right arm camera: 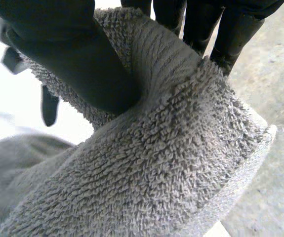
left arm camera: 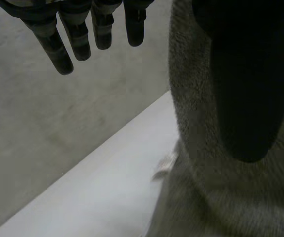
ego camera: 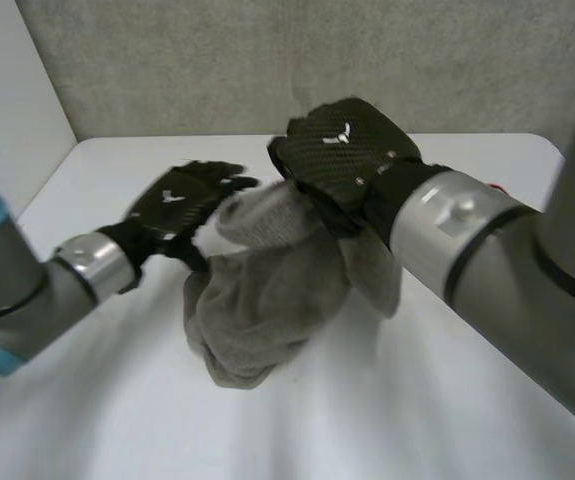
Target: Fold the towel.
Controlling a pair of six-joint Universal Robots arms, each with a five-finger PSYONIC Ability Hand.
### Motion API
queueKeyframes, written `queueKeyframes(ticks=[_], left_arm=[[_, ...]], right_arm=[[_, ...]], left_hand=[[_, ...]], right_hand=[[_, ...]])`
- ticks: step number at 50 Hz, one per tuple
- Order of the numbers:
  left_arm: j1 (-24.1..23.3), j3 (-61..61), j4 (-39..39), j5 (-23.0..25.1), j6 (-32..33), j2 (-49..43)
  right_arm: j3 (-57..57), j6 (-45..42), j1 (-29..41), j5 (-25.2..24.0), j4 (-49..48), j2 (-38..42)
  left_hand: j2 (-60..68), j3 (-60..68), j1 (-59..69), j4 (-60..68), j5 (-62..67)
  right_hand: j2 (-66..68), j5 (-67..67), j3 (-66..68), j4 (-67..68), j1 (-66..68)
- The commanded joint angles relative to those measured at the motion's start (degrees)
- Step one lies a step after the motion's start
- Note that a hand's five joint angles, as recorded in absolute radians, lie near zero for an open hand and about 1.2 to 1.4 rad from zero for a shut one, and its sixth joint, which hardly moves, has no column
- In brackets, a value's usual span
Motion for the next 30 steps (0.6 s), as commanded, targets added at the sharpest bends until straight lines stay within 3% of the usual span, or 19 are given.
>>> queueKeyframes(ticks=[1,3,9,10,11,12,13,15,17,18,20,21,23,25,27,28,30], left_arm=[[-9.0,6.4,0.5,-0.5,-0.5,-6.1],[-12.2,8.6,0.6,-0.7,-1.0,-8.2],[-14.5,9.6,0.2,-0.5,-3.7,-10.8],[-14.8,9.6,0.0,-0.2,-4.8,-11.4],[-14.9,9.6,0.1,-0.4,-5.4,-11.8],[-14.9,9.6,0.1,-0.4,-5.4,-11.8],[-15.1,9.8,0.5,-1.0,-5.7,-12.1],[-15.0,10.9,0.6,-1.9,-5.5,-12.3],[-14.2,15.0,0.6,-9.4,-5.5,-11.9],[-14.2,15.0,0.6,-9.4,-5.5,-11.9],[-12.0,17.9,1.3,-21.6,-5.3,-9.9],[-12.0,17.9,1.3,-21.6,-5.3,-9.9],[-9.0,20.5,3.8,-32.0,-5.6,-5.5],[-8.2,21.9,5.9,-34.1,-5.8,-3.4],[-8.3,23.5,7.9,-34.1,-5.9,-1.6],[-8.4,24.7,9.7,-34.1,-6.4,0.5],[-8.4,25.5,11.4,-34.4,-6.7,2.7]], right_arm=[[3.1,-5.8,0.2,-0.2,7.1,-6.2],[3.3,-6.0,0.0,-0.3,7.8,-7.1],[4.0,-7.2,-2.3,-0.5,8.2,-8.7],[4.1,-7.6,-3.5,-0.5,8.0,-8.7],[4.1,-7.6,-3.6,-0.5,8.0,-8.7],[4.1,-8.2,-5.0,-0.6,7.8,-8.6],[4.1,-8.9,-6.3,-0.6,7.5,-8.6],[4.0,-10.1,-7.8,-0.5,7.3,-8.6],[3.6,-11.5,-9.7,-0.5,6.6,-8.2],[3.5,-13.0,-11.8,-0.4,5.6,-7.4],[3.3,-14.8,-13.0,-0.4,3.5,-5.8],[2.8,-16.3,-13.7,-0.3,1.1,-4.0],[1.9,-17.6,-13.6,0.0,-2.6,-2.0],[0.0,-18.1,-13.6,0.3,-7.4,-0.3],[-2.9,-17.2,-13.6,0.7,-20.8,2.3],[-2.9,-17.2,-13.6,0.7,-20.9,2.3],[-3.3,-16.3,-13.5,1.9,-38.7,3.9]], left_hand=[[0.5,0.3,0.0,0.3,-1.4],[0.5,0.3,0.0,0.3,-1.4],[3.8,3.7,3.4,3.7,2.0],[12.8,12.7,12.4,12.7,11.0],[36.9,36.7,36.4,36.8,35.1],[37.1,37.0,36.7,37.0,35.3],[66.6,66.5,66.2,66.5,64.8],[70.4,70.3,70.0,70.3,68.6],[70.4,70.3,70.0,70.3,68.6],[70.4,70.3,70.0,70.3,68.6],[70.4,70.3,70.0,70.3,68.6],[70.4,70.3,70.0,70.3,68.6],[70.4,70.3,70.0,70.3,68.6],[70.4,70.3,70.0,70.3,68.6],[70.4,70.3,70.0,70.3,68.6],[70.4,70.3,70.0,70.3,68.6],[70.4,70.3,70.0,70.3,68.6]], right_hand=[[13.3,15.0,12.6,12.1,25.5],[13.3,15.0,12.6,12.1,25.5],[13.3,15.0,12.6,12.1,25.5],[13.3,15.0,12.6,12.1,25.5],[13.3,15.0,12.6,12.1,25.5],[13.3,15.0,12.6,12.1,25.5],[13.3,15.0,12.6,12.1,25.5],[13.3,15.0,12.6,12.1,25.5],[13.3,15.0,12.6,12.1,25.5],[13.3,15.0,12.6,12.1,25.5],[13.3,15.0,12.6,12.1,25.5],[13.3,15.0,12.6,12.1,25.5],[13.3,15.0,12.6,12.1,25.5],[13.3,15.0,12.6,12.1,25.5],[13.3,15.0,12.6,12.1,25.5],[13.3,15.0,12.6,12.1,25.5],[13.3,15.0,12.6,12.1,25.5]])
